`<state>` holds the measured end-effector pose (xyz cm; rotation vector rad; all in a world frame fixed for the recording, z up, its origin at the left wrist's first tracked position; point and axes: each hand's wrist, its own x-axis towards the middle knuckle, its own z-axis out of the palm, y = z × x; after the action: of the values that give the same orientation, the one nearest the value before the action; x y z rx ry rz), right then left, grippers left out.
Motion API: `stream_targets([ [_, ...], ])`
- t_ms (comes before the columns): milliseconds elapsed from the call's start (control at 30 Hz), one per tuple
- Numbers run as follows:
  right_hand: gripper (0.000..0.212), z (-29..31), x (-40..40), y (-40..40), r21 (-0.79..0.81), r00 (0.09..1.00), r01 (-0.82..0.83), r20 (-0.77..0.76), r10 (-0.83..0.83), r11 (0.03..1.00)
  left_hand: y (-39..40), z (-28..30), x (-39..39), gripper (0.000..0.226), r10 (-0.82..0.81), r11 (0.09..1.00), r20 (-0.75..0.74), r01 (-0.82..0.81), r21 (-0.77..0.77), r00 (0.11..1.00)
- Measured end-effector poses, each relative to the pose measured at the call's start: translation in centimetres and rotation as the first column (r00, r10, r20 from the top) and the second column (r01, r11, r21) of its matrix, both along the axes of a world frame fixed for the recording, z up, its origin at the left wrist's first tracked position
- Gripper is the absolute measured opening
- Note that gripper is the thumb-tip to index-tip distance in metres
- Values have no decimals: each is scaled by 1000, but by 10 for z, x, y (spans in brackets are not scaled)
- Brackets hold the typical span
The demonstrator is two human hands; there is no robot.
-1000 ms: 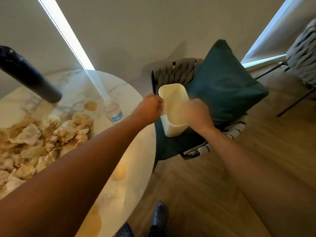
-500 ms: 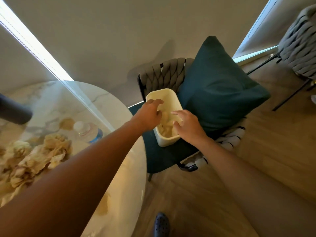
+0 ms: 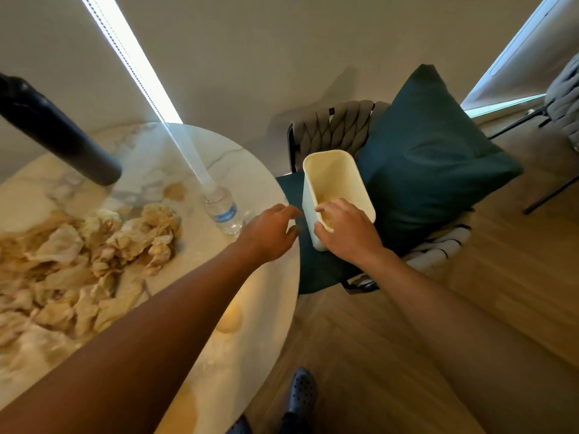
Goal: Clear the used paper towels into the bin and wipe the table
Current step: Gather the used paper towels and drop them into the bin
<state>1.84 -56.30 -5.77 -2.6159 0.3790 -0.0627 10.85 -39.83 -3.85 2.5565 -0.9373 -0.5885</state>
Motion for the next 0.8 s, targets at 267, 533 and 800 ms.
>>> stream_targets([
  [267, 37, 14, -9, 89, -8, 991, -131, -27, 131, 991, 105, 4, -23, 35, 42, 998, 25, -44, 48, 999],
  [533, 35, 20, -2, 177, 10, 974, -225, -26, 226, 974, 223, 5, -27, 34, 139, 986, 77, -146, 85, 987],
  [800, 35, 16, 23, 245, 3, 951, -310, -11, 310, 951, 317, 3, -16, 36, 249, 955, 88, -260, 140, 964],
])
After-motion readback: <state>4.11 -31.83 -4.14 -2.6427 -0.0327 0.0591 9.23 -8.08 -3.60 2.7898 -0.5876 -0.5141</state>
